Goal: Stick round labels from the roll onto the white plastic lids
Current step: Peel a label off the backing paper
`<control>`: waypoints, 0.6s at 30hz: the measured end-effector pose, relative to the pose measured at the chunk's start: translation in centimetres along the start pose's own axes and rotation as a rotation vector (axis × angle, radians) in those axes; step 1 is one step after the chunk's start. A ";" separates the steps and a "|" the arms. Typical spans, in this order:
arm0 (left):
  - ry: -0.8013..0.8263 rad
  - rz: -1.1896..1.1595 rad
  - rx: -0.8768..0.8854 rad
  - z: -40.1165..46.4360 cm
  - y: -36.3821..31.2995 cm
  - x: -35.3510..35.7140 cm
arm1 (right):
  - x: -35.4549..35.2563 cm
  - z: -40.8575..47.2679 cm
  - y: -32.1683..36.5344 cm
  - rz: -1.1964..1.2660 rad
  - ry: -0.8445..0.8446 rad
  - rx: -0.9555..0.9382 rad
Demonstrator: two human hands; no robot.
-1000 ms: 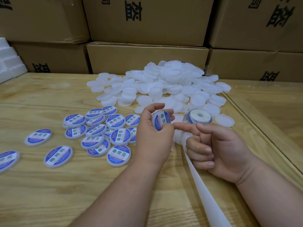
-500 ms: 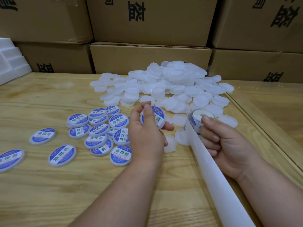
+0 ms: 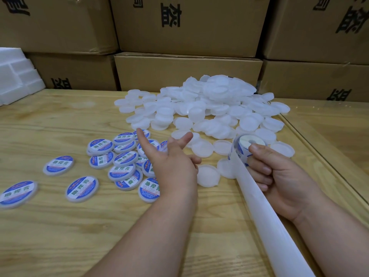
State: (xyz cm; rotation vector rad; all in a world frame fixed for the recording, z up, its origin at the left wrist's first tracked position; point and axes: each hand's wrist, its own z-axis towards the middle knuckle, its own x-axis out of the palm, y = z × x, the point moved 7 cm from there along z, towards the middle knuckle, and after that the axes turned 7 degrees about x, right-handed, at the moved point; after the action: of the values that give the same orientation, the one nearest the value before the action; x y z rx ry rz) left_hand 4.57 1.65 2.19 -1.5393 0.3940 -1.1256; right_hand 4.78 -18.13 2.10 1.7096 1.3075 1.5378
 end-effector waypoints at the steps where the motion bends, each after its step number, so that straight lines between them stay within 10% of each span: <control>1: 0.011 -0.001 0.003 0.0 0.0 0.1 | 0.0 0.0 0.0 -0.001 -0.003 0.006; 12: 0.004 0.088 0.006 0.3 0.9 0.0 | -0.2 0.2 -0.1 -0.004 -0.011 0.003; 18: 0.383 0.407 0.150 -1.8 0.6 2.8 | -0.2 0.2 -0.1 -0.011 -0.007 0.008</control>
State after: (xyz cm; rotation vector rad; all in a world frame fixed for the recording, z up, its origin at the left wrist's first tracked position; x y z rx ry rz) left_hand 4.71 -1.69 2.73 -1.0472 0.8229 -1.0925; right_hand 4.91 -18.21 1.84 1.7081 1.3188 1.5207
